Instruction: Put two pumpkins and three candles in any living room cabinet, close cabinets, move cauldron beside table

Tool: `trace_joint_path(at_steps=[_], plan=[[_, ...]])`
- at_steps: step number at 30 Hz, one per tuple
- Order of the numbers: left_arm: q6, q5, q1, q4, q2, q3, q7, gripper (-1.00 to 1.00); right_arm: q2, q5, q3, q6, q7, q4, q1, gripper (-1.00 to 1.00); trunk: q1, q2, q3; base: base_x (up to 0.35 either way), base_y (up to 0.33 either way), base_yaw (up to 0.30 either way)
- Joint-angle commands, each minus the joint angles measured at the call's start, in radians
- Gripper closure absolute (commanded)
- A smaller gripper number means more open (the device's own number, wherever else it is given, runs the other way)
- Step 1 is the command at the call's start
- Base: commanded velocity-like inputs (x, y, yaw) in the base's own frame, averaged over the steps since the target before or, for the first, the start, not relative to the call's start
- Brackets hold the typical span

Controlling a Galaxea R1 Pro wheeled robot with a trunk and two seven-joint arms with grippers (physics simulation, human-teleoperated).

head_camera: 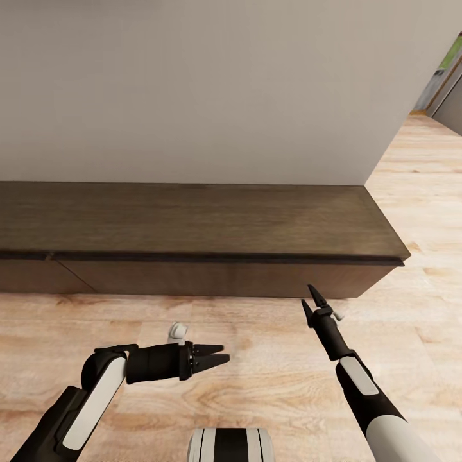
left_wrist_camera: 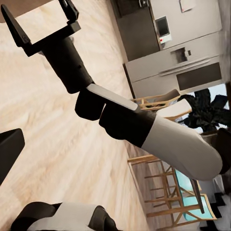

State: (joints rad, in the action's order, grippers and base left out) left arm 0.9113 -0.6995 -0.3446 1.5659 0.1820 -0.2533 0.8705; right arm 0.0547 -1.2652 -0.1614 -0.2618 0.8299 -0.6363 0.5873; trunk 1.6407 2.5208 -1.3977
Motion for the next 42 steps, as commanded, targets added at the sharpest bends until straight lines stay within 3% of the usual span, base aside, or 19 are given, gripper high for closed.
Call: trace_joint_path(at_steps=[1, 5, 7, 12, 42], plan=[[0.004, -0.003, -0.001, 0.000, 0.001, 0.000, 0.015, -1.00, 0.000, -0.009, -0.001, -0.010, 0.002, 0.001, 0.000, -1.00, 0.000, 0.000, -0.001, 0.000, 0.000, 0.000], [0.004, -0.002, 0.000, 0.000, 0.002, 0.024, 0.035, -1.00, 0.000, -0.011, -0.002, -0.010, 0.004, 0.001, 0.000, -1.00, 0.000, 0.000, -0.001, 0.082, 0.020, 0.000], [0.006, -0.002, 0.001, 0.000, 0.003, 0.063, 0.041, -1.00, 0.000, -0.030, -0.002, -0.010, 0.009, 0.001, 0.000, -1.00, 0.000, 0.000, -0.001, 0.173, 0.033, 0.000], [0.005, -0.001, 0.004, 0.002, 0.004, 0.091, 0.072, -1.00, 0.000, -0.056, 0.000, -0.010, 0.023, 0.002, 0.000, -1.00, 0.000, 0.000, -0.001, 0.070, 0.011, 0.000], [0.003, 0.008, 0.007, 0.003, 0.004, 0.094, 0.080, -1.00, -0.001, -0.061, 0.003, -0.009, 0.031, 0.007, 0.000, -1.00, 0.000, 0.000, -0.001, 0.067, -0.007, 0.000]])
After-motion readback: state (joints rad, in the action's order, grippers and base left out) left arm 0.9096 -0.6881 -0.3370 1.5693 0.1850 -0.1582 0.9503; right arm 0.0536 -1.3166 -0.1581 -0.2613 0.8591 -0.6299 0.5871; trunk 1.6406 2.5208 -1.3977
